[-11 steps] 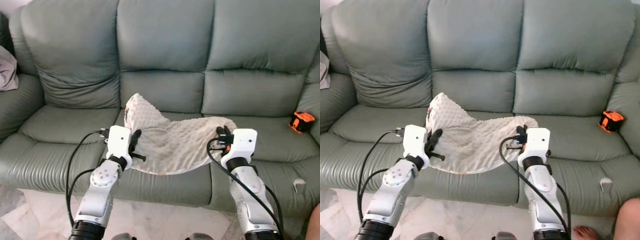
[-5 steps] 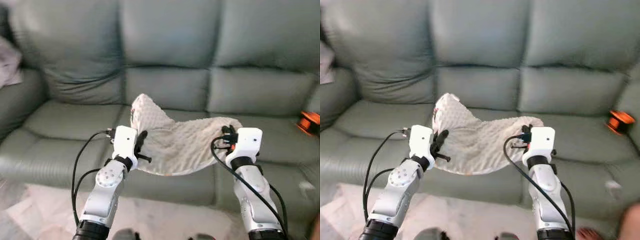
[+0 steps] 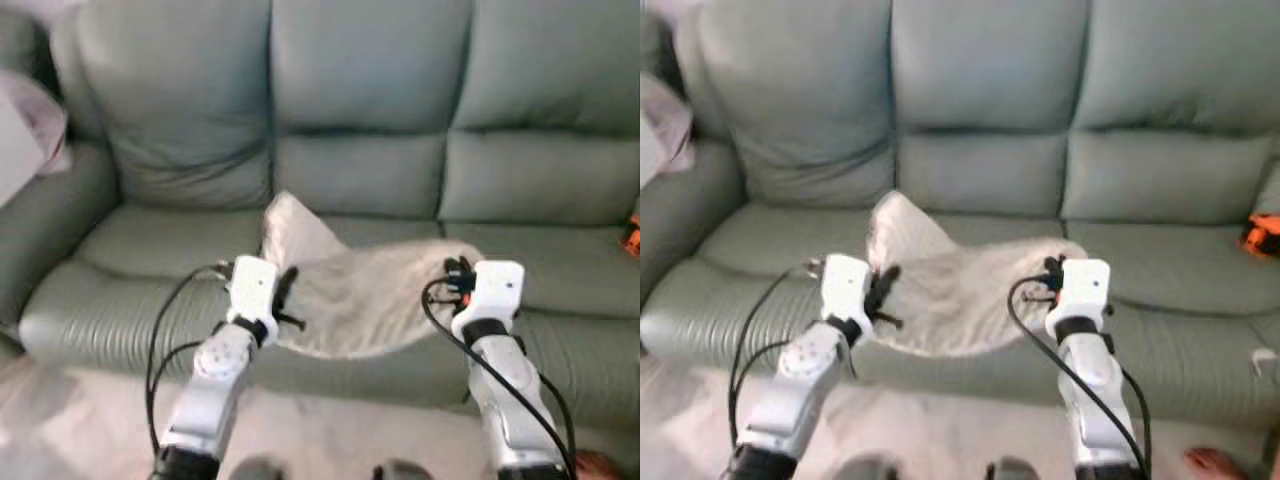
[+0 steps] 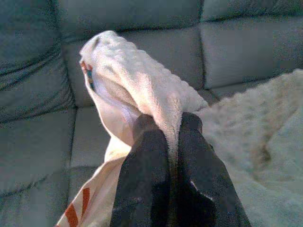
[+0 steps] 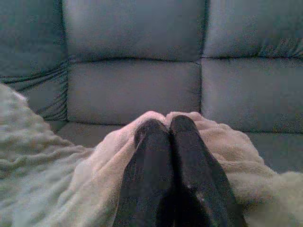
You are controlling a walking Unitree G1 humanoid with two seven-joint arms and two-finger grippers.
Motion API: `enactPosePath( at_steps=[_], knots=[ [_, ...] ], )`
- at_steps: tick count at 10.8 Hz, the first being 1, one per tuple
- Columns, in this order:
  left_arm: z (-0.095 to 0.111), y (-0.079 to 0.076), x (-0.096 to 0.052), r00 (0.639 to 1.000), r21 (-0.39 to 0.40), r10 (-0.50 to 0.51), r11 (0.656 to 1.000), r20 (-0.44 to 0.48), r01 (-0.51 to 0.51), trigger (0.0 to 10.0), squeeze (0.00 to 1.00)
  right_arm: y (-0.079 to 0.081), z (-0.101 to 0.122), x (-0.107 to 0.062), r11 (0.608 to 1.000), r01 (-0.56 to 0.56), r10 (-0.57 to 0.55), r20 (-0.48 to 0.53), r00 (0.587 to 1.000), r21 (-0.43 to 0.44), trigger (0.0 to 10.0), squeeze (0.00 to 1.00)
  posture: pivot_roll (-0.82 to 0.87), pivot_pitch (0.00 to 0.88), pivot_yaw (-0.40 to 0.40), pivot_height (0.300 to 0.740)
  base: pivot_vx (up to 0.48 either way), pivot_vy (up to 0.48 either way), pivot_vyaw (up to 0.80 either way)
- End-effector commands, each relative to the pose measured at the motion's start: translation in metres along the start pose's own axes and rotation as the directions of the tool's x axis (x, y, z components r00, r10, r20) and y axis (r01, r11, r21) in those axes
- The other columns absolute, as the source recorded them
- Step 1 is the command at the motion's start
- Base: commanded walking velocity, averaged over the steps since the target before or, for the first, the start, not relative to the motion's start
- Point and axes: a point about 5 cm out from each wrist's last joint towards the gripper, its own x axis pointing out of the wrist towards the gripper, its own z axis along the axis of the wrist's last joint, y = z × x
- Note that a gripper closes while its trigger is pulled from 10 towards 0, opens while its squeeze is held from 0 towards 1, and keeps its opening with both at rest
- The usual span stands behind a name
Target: Move the pillow to the sofa
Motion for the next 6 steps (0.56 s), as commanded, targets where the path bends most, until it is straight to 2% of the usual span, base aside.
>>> enactPosePath(
  at_steps=[1,4,6],
  knots=[
    [0.01,0.0057,-0.0009,0.999,0.014,0.008,1.0,0.045,-0.009,10.0,0.0,0.0082,0.0083,0.0034,1.0,-0.025,0.025,0.037,0.999,0.007,10.0,0.0,-0.06,0.0,0.048,0.74,0.0,0.0,0.0],
    [0.0095,0.004,-0.0015,0.999,0.006,-0.004,1.0,0.04,0.004,10.0,0.0,0.0067,0.0079,0.0034,1.0,-0.02,0.02,0.033,0.999,0.004,10.0,0.0,-0.06,0.0,0.047,0.74,0.0,0.0,-0.66],
    [0.0091,0.0038,-0.0025,0.999,0.003,-0.01,1.0,0.037,0.01,10.0,0.0,0.0075,0.008,0.0034,1.0,-0.021,0.021,0.033,0.999,0.003,10.0,0.0,-0.06,0.0,0.047,0.74,0.0,0.0,0.0]
  ],
)
